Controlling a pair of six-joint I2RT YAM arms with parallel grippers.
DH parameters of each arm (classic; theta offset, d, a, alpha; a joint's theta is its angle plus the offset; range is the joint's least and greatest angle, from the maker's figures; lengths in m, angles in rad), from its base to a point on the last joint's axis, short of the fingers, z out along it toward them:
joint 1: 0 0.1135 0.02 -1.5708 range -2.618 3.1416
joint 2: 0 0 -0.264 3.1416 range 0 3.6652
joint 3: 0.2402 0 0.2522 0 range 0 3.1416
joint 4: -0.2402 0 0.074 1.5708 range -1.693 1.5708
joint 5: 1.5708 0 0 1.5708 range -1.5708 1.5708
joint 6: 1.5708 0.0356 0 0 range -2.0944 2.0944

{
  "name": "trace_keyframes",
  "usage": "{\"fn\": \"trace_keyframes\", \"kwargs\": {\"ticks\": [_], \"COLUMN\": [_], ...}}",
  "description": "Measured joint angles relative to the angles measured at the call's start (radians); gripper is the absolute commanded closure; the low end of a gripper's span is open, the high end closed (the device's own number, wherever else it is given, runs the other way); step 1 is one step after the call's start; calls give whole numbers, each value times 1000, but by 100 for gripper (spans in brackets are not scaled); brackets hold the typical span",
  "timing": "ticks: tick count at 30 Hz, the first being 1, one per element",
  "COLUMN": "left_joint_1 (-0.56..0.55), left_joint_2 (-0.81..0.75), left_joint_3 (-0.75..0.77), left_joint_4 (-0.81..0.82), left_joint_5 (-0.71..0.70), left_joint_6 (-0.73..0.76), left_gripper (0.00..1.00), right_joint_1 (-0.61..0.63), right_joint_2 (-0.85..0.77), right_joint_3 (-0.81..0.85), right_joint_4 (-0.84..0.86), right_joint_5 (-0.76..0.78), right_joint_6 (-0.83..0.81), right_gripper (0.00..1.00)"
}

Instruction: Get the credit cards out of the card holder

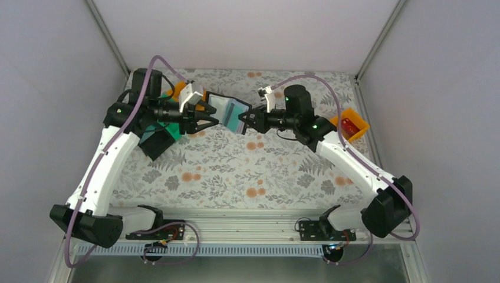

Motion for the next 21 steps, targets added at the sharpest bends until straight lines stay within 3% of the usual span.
{"fn": "trace_keyframes", "kwargs": {"ticks": [8,17,21], "left_joint_1": [-3,-22,-32], "left_joint_2": [56,55,55], "left_joint_3": [-73,-75,-75], "left_joint_4": [-23,-42,-49], "left_joint_5": [34,67,68], "left_joint_6": [18,31,47], "left_gripper": [57,63,82], "right_joint_1": [3,18,19], "right_joint_2": [-87,-83,-80], "right_joint_3": [-3,-11,-11], "right_joint_4": [69,88,87], "right_joint_5": [-207,-278,-296], "right_joint_6": [-112,-194,-211], "right_gripper": [96,96,96]}}
